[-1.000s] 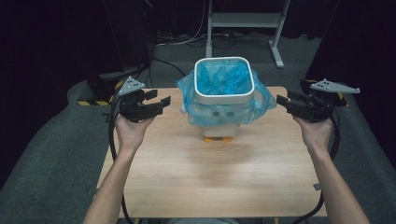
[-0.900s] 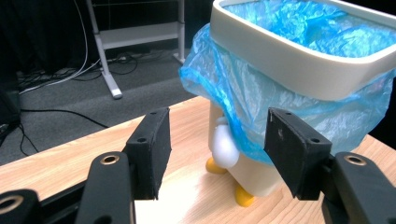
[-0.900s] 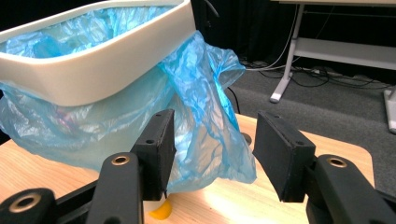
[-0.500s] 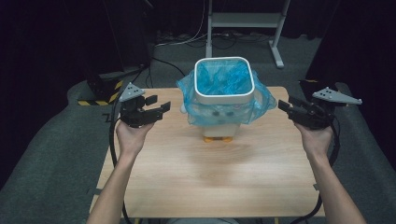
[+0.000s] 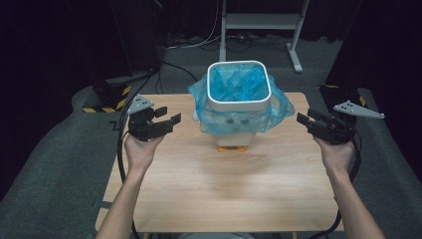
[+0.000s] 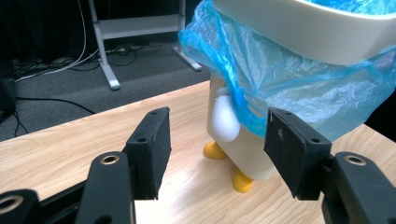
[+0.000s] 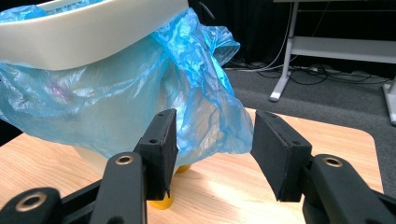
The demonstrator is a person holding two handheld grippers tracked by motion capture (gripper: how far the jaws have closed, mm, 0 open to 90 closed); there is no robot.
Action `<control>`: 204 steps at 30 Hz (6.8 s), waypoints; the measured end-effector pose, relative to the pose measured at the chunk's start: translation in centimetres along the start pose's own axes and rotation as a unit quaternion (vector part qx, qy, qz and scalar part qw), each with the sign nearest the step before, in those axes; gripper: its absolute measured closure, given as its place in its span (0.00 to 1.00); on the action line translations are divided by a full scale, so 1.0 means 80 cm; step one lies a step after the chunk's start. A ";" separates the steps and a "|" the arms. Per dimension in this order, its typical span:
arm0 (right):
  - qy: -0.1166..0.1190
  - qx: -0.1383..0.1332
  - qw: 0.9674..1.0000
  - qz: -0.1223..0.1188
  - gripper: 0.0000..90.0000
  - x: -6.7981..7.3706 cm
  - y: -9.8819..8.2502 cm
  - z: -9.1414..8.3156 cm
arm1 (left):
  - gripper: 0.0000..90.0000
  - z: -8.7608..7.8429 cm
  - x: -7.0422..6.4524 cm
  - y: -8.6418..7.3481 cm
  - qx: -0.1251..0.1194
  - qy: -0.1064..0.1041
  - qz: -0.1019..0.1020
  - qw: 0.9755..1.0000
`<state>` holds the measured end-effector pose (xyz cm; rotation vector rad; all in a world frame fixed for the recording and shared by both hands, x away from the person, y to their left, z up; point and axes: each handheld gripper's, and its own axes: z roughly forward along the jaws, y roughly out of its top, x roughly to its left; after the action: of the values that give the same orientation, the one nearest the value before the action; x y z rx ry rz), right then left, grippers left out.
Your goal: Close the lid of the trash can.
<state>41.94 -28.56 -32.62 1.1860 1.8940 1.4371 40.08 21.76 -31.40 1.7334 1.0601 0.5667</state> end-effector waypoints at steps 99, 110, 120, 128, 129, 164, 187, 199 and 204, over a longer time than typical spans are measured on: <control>-0.029 0.067 0.997 0.027 0.55 -0.006 -0.119 0.064 | 0.46 0.087 -0.008 -0.094 0.072 0.031 -0.004 0.997; -0.028 0.076 0.997 0.015 0.55 -0.002 -0.125 0.077 | 0.46 0.096 -0.010 -0.101 0.077 0.039 0.005 0.996; -0.026 0.080 0.996 0.020 0.55 -0.003 -0.133 0.085 | 0.46 0.104 -0.006 -0.113 0.088 0.045 0.001 0.995; -0.029 0.087 0.996 0.022 0.55 -0.004 -0.139 0.094 | 0.46 0.113 -0.005 -0.120 0.094 0.048 -0.002 0.994; -0.030 0.089 0.995 0.023 0.55 -0.005 -0.139 0.094 | 0.46 0.114 -0.005 -0.121 0.093 0.048 -0.001 0.995; -0.040 0.116 0.992 0.036 0.55 -0.015 -0.167 0.127 | 0.47 0.153 0.009 -0.165 0.124 0.071 -0.022 0.989; -0.062 0.143 0.987 0.034 0.55 -0.026 -0.190 0.158 | 0.48 0.179 0.025 -0.189 0.139 0.097 -0.024 0.985; -0.070 0.152 0.985 0.042 0.55 -0.029 -0.198 0.169 | 0.48 0.188 0.029 -0.196 0.146 0.107 -0.019 0.983; -0.075 0.153 0.985 0.033 0.55 -0.030 -0.198 0.169 | 0.47 0.190 0.029 -0.197 0.145 0.111 -0.017 0.983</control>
<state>48.30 -24.72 -52.26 1.4655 2.0347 1.0788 46.68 18.21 -52.14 1.9318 1.3829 0.6199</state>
